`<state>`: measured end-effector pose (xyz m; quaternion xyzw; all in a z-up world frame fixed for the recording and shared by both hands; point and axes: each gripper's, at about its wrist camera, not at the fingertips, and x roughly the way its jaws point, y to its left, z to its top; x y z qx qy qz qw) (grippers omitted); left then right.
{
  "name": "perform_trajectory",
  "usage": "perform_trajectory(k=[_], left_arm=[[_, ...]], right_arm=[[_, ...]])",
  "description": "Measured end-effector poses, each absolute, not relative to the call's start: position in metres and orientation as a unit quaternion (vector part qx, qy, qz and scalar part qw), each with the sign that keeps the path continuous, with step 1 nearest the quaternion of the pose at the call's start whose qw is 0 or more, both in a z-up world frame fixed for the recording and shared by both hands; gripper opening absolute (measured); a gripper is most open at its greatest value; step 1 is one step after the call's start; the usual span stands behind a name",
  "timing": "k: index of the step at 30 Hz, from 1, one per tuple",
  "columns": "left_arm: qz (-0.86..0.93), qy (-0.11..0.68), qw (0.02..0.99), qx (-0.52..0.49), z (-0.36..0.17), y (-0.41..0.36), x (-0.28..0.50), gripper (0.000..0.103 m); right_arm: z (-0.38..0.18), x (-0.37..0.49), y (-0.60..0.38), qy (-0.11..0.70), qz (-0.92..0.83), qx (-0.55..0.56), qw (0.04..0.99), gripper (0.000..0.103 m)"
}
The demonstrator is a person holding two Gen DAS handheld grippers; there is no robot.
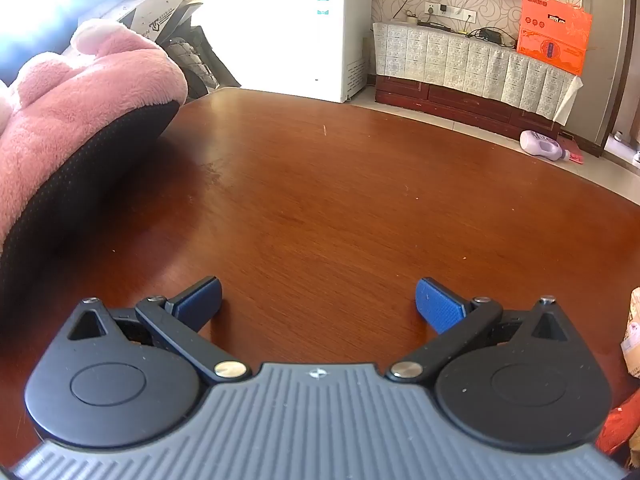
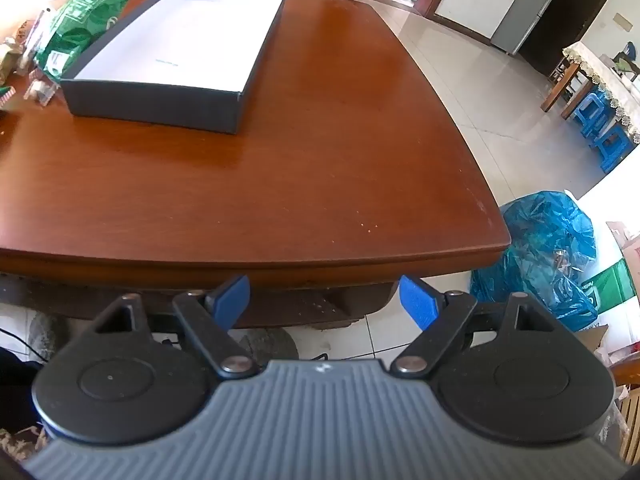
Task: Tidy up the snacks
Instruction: 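Move both tools toward the green chip bags on the table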
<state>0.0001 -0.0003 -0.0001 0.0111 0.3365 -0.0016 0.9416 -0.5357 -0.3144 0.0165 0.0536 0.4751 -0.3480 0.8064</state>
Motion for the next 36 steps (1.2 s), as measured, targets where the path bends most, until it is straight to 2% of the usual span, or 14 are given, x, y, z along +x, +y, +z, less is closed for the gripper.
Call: perform_trajectory(k=[13,19,26,31,36], left_arm=[[-0.020,0.337,0.941,0.022,0.002,0.001,-0.009,0.103],[-0.010,0.300,0.952,0.058,0.015,-0.003,-0.046,0.103],[-0.032,0.271,0.961,-0.046,0.069,0.003,-0.123,0.103],[-0.069,0.265,0.962,-0.010,0.087,-0.024,-0.190,0.103],[-0.088,0.276,0.957,-0.023,0.087,-0.038,-0.240,0.103]], right_arm=[[0.035,-0.507,-0.285,0.463,-0.298,0.035,0.834,0.084],[0.062,-0.471,-0.255,0.410,-0.244,0.004,0.879,0.084],[0.090,-0.415,-0.231,0.337,-0.193,-0.006,0.922,0.084],[0.097,-0.375,-0.232,0.295,-0.135,0.075,0.943,0.084],[0.080,-0.343,-0.234,0.311,-0.052,0.150,0.937,0.084]])
